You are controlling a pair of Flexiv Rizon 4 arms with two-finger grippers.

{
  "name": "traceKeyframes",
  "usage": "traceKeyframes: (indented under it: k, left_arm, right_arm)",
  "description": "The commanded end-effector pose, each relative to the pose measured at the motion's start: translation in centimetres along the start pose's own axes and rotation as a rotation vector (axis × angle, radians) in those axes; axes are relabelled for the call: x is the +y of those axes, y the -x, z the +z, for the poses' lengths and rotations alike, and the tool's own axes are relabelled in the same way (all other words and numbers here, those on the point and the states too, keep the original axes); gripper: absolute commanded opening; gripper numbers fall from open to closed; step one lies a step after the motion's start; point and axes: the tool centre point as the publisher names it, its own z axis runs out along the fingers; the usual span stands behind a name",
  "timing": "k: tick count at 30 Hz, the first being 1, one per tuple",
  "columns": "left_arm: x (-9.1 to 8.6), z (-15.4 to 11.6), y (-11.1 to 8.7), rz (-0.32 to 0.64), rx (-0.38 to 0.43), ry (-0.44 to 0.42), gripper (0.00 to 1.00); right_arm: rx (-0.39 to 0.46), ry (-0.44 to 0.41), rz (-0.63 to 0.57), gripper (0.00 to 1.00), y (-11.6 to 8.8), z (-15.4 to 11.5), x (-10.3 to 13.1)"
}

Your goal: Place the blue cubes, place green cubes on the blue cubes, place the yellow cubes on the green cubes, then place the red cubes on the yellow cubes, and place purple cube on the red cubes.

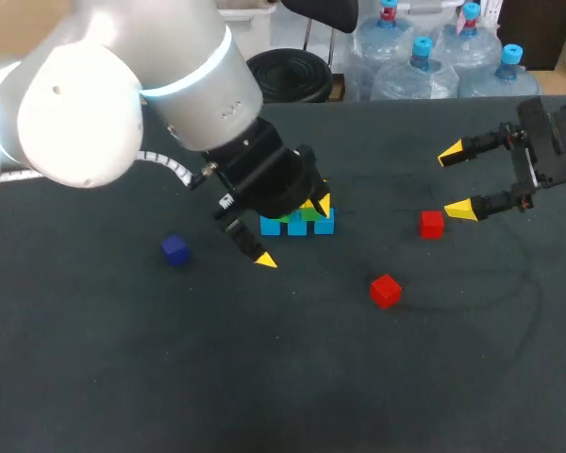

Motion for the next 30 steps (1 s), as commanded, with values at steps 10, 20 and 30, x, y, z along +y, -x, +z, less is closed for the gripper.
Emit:
traceKeyframes:
  k: [10,20,30]
  left_arm:
    - [2.6,5.0,1.4,-0.030,0.078,-0.045,1.00]
    - [3.1,6.6,1.8,-0.041,0.108,-0.066,1.00]
    - [3.8,8.6,2.8,-0.047,0.100,-0.074,1.00]
  right_arm:
    - [-0.001,-0.001,-0.001,1.00,0.0,0.0,0.0]
    - [-0.001,-0.001,-0.001,1.00,0.0,0.0,0.0]
    - [-0.001,-0.001,-0.001,1.00,0.0,0.0,0.0]
